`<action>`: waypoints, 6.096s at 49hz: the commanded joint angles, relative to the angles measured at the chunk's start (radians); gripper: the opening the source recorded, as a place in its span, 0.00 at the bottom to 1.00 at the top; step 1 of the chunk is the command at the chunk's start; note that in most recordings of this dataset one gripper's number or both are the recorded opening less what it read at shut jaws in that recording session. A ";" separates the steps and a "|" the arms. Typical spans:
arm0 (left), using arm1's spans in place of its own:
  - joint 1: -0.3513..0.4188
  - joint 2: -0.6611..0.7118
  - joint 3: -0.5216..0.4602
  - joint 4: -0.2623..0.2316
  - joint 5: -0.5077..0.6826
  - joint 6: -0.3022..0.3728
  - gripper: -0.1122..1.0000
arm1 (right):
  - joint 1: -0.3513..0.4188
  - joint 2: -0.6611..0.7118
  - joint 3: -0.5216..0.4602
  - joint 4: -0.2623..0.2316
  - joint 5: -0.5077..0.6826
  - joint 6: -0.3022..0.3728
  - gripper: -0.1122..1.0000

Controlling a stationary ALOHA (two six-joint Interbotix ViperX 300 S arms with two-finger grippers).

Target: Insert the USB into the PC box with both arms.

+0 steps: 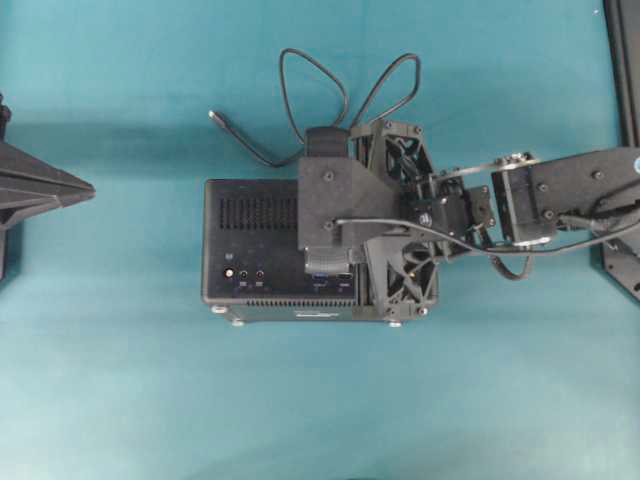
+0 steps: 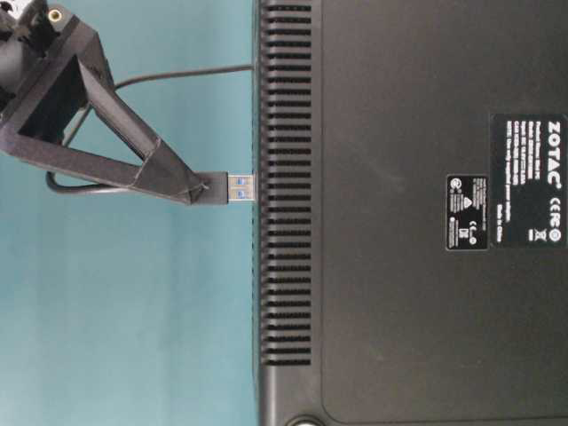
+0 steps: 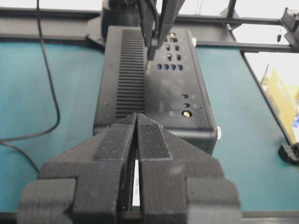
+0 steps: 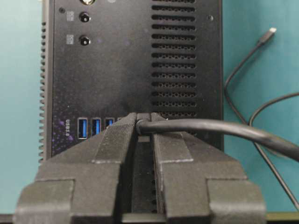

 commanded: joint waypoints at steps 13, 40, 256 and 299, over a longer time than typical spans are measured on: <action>-0.002 0.003 -0.008 0.002 -0.006 -0.002 0.10 | 0.020 -0.006 -0.008 0.009 0.000 0.014 0.18; -0.002 0.003 -0.009 0.002 -0.005 -0.038 0.10 | 0.031 -0.005 -0.005 0.020 0.000 0.017 0.18; -0.002 -0.034 0.006 0.002 -0.008 -0.057 0.10 | 0.005 -0.063 0.080 0.081 -0.144 0.018 0.21; -0.002 -0.034 0.009 0.002 -0.008 -0.057 0.10 | 0.006 -0.040 0.100 0.095 -0.117 0.026 0.21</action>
